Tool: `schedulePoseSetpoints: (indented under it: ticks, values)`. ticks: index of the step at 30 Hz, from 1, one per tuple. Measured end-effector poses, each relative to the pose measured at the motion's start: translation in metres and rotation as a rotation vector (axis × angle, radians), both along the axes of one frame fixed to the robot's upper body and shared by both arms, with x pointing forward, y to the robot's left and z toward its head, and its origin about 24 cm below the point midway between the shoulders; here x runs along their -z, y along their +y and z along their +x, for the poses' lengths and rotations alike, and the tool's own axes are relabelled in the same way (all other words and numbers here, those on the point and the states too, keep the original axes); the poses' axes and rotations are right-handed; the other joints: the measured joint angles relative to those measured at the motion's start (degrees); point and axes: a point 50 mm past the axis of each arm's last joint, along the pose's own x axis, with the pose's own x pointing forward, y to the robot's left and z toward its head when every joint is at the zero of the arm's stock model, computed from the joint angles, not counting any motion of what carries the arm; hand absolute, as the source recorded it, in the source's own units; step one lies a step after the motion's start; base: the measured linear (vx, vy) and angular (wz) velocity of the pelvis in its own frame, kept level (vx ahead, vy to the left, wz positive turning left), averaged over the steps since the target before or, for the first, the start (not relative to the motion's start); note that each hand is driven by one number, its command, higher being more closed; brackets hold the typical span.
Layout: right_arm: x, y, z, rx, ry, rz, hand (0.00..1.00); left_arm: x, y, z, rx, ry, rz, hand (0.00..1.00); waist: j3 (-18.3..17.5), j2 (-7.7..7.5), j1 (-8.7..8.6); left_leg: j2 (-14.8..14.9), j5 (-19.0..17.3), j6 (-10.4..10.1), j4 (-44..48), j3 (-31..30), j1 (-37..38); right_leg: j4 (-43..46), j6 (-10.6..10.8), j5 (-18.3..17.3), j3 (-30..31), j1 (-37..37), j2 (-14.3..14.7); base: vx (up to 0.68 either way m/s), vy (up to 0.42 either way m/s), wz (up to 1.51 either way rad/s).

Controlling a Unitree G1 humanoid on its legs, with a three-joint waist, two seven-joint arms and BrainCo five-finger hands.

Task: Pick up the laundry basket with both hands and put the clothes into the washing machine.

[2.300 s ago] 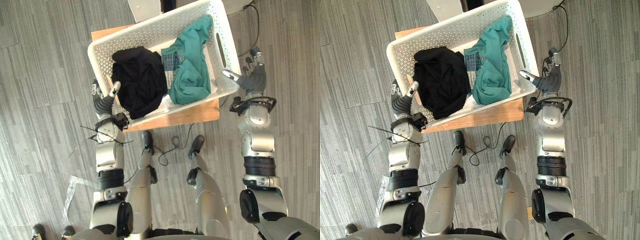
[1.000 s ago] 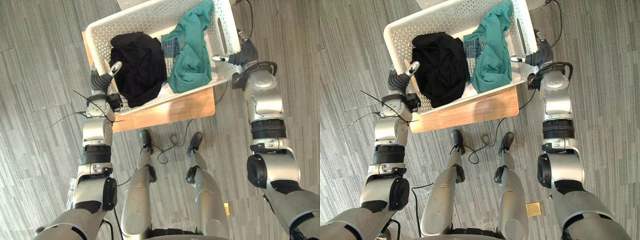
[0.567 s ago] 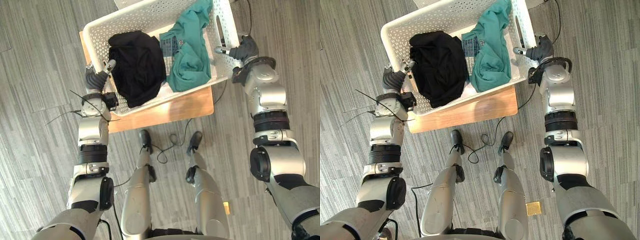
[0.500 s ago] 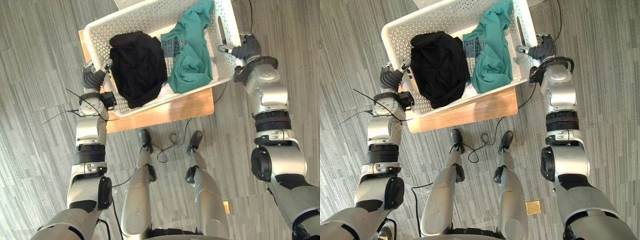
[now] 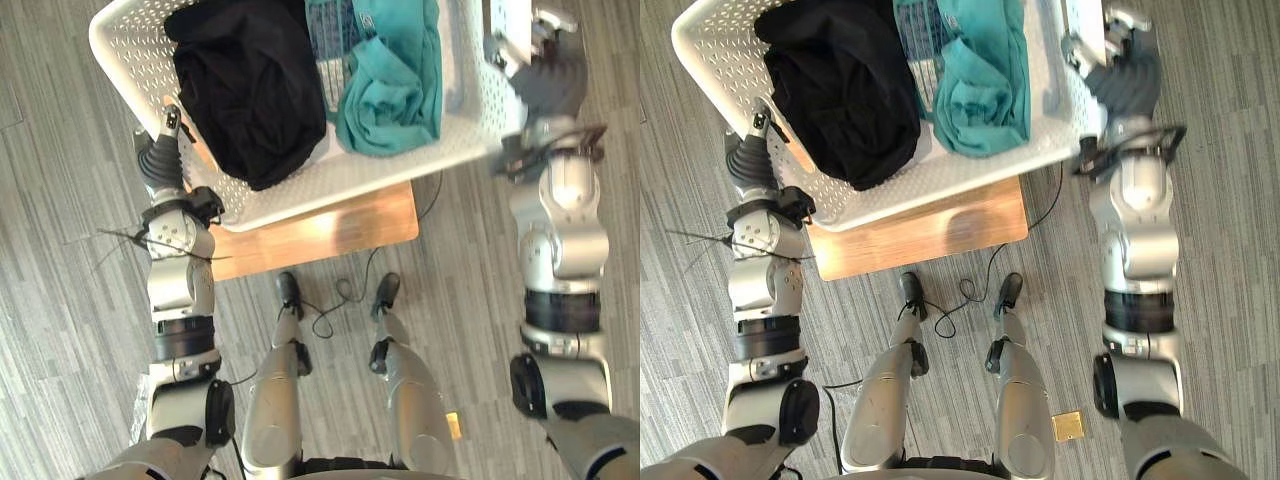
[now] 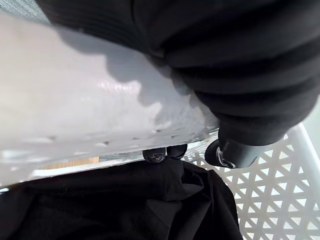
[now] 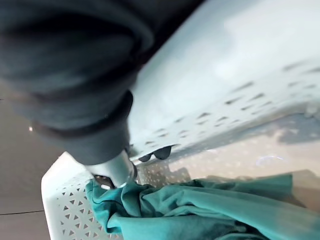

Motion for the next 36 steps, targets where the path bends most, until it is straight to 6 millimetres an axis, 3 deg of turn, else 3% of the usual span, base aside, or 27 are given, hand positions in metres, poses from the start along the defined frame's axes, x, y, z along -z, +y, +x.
schedulePoseSetpoints:
  ticks: [7, 13, 15, 17, 19, 20, 21, 22, 24, 25, 26, 28, 29, 30, 31, 32, 33, 34, 35, 36]
  values:
    - [0.082, -0.008, -0.007, -0.108, 0.292, -0.018, 1.00, 0.073, -0.001, -0.024, 0.053, 0.217, -0.001, 1.00, -0.73, -1.32, -1.52, -0.31, -0.68, -0.47, 0.00, -0.04, 3.77, -0.15, 0.02, -0.65, 0.42, 3.62, 0.28, 0.00, -0.009, -0.03]
    - [0.131, -0.011, -0.023, -0.164, 0.446, 0.000, 1.00, 0.099, 0.004, -0.042, 0.065, 0.305, 0.058, 1.00, -4.97, -2.93, -2.34, 0.65, -2.81, -1.00, 2.04, 0.61, 6.47, 0.17, -0.19, -2.27, 1.68, 6.48, 0.96, 0.03, -0.029, -0.08]
    - [0.148, -0.010, -0.030, -0.180, 0.498, 0.010, 1.00, 0.103, 0.009, -0.052, 0.065, 0.323, 0.105, 1.00, -5.84, -3.80, -2.51, 1.73, -5.50, -1.37, 5.92, 1.54, 7.95, 1.19, -0.37, -3.06, 2.70, 8.36, 1.42, 0.09, -0.042, -0.34]
    - [0.168, -0.005, -0.039, -0.197, 0.549, 0.069, 1.00, 0.107, 0.014, -0.067, 0.049, 0.341, 0.165, 1.00, -7.12, -4.14, -2.33, 4.90, -11.78, -2.14, 15.43, 3.46, 8.63, 3.27, -0.56, -4.70, 5.39, 10.46, 2.86, 0.09, -0.044, -0.66]
    - [0.182, 0.000, -0.046, -0.205, 0.590, 0.114, 1.00, 0.111, 0.017, -0.080, 0.033, 0.361, 0.190, 1.00, -8.55, -3.57, -2.18, 8.25, -17.46, -1.87, 23.88, 3.37, 8.71, 5.35, -0.97, -6.10, 8.06, 11.42, 5.06, 0.05, -0.034, -0.88]
    - [0.187, 0.002, -0.048, -0.208, 0.602, 0.129, 1.00, 0.112, 0.018, -0.085, 0.027, 0.366, 0.196, 1.00, -9.03, -3.46, -1.87, 9.12, -19.20, -1.53, 26.55, 1.33, 8.77, 6.24, -1.10, -6.57, 9.37, 11.51, 5.99, 0.04, -0.009, -1.37]
    - [0.194, 0.005, -0.053, -0.211, 0.621, 0.155, 1.00, 0.115, 0.019, -0.095, 0.020, 0.380, 0.202, 1.00, -9.92, -3.37, -1.01, 9.52, -22.32, -1.47, 31.34, -5.68, 8.95, 7.95, -1.16, -7.36, 12.62, 11.54, 7.78, 0.03, 0.080, -1.80]
    - [0.203, 0.007, -0.059, -0.210, 0.642, 0.179, 1.00, 0.123, 0.018, -0.108, 0.018, 0.407, 0.188, 1.00, -11.14, -2.45, -0.99, 9.04, -26.30, -3.03, 35.38, -14.56, 10.29, 9.67, -1.12, -8.27, 16.84, 11.91, 9.59, 0.03, 0.134, -1.82]
    - [0.215, 0.000, -0.072, -0.157, 0.678, 0.194, 1.00, 0.136, 0.007, -0.118, 0.055, 0.446, 0.154, 1.00, -13.40, -0.64, -1.67, 7.68, -30.62, -5.03, 35.57, -20.14, 12.99, 10.94, -0.50, -9.11, 20.39, 11.95, 10.88, 0.01, 0.256, -1.23]
    - [0.219, -0.006, -0.078, -0.130, 0.690, 0.205, 1.00, 0.140, 0.001, -0.120, 0.078, 0.456, 0.142, 1.00, -14.30, -0.12, -2.37, 7.20, -31.93, -4.82, 34.67, -20.48, 14.21, 10.77, -0.05, -9.04, 21.44, 11.79, 10.85, 0.00, 0.248, -0.77]
    - [0.223, -0.012, -0.087, -0.095, 0.702, 0.221, 1.00, 0.144, -0.008, -0.122, 0.107, 0.465, 0.119, 1.00, -15.38, 0.66, -3.47, 6.46, -34.05, -4.41, 33.04, -20.05, 15.17, 10.05, 1.41, -8.16, 22.66, 11.33, 10.44, -0.02, 0.245, -0.70]
    - [0.229, -0.022, -0.101, -0.015, 0.715, 0.226, 1.00, 0.152, -0.019, -0.128, 0.163, 0.482, 0.087, 1.00, -16.70, -0.43, -4.39, 2.58, -34.99, -2.64, 33.37, -13.49, 15.28, 6.29, 4.76, -3.76, 29.57, 9.92, 7.65, -0.09, 0.322, -1.20]
    - [0.227, -0.023, -0.104, 0.003, 0.711, 0.208, 1.00, 0.154, -0.021, -0.129, 0.175, 0.487, 0.077, 1.00, -16.70, -0.38, -4.51, 1.90, -35.35, -1.66, 34.22, -11.59, 15.02, 4.77, 5.37, -2.10, 30.72, 9.73, 6.94, -0.17, 0.322, -1.36]
    - [0.225, -0.026, -0.106, 0.021, 0.703, 0.195, 1.00, 0.155, -0.023, -0.130, 0.187, 0.487, 0.061, 1.00, -16.67, -0.11, -4.64, 1.33, -35.71, -0.12, 35.54, -8.93, 14.47, 3.32, 4.15, 1.56, 30.08, 8.73, 6.53, -0.21, 0.311, -1.54]
    - [0.224, -0.024, -0.104, 0.031, 0.701, 0.190, 1.00, 0.155, -0.024, -0.129, 0.186, 0.484, 0.040, 1.00, -16.47, 0.58, -4.28, 2.33, -34.76, 2.51, 34.99, -5.04, 14.10, -0.89, -1.19, 8.80, 25.18, 8.10, 6.58, -0.27, 0.280, -1.79]
    - [0.224, -0.023, -0.104, 0.046, 0.698, 0.193, 1.00, 0.157, -0.023, -0.128, 0.188, 0.488, 0.039, 1.00, -16.09, 0.85, -4.34, 2.16, -33.75, 4.08, 33.25, -0.43, 15.38, 5.81, -5.61, 2.82, 12.22, 6.95, 4.95, -0.21, 0.187, -1.63]
    - [0.225, -0.022, -0.104, 0.053, 0.701, 0.183, 1.00, 0.158, -0.023, -0.128, 0.186, 0.494, 0.036, 1.00, -15.95, 1.07, -4.15, 1.88, -33.33, 4.68, 32.16, 1.82, 16.74, 11.36, -7.08, -2.61, 5.74, 6.68, 3.63, -0.18, 0.139, -1.55]
    - [0.225, -0.021, -0.103, 0.055, 0.704, 0.169, 1.00, 0.161, -0.021, -0.132, 0.174, 0.509, 0.024, 1.00, -15.70, 1.63, -3.75, 1.39, -32.76, 5.57, 30.28, 6.21, 19.86, 20.94, -9.46, -11.54, -3.27, 7.74, 0.75, -0.15, 0.148, -1.59]
    - [0.225, -0.019, -0.102, 0.051, 0.705, 0.158, 1.00, 0.162, -0.019, -0.133, 0.161, 0.510, 0.013, 1.00, -15.64, 2.56, -3.57, 1.27, -32.68, 5.78, 29.48, 9.67, 21.95, 27.62, -9.64, -17.81, -8.83, 9.95, -1.84, -0.16, 0.132, -1.54]
    - [0.224, -0.017, -0.101, 0.048, 0.704, 0.153, 1.00, 0.162, -0.018, -0.134, 0.154, 0.509, 0.010, 1.00, -15.85, 2.87, -3.52, 1.26, -32.66, 5.84, 29.11, 11.26, 22.49, 29.97, -9.20, -20.14, -10.56, 10.90, -2.95, -0.20, 0.080, -1.38]
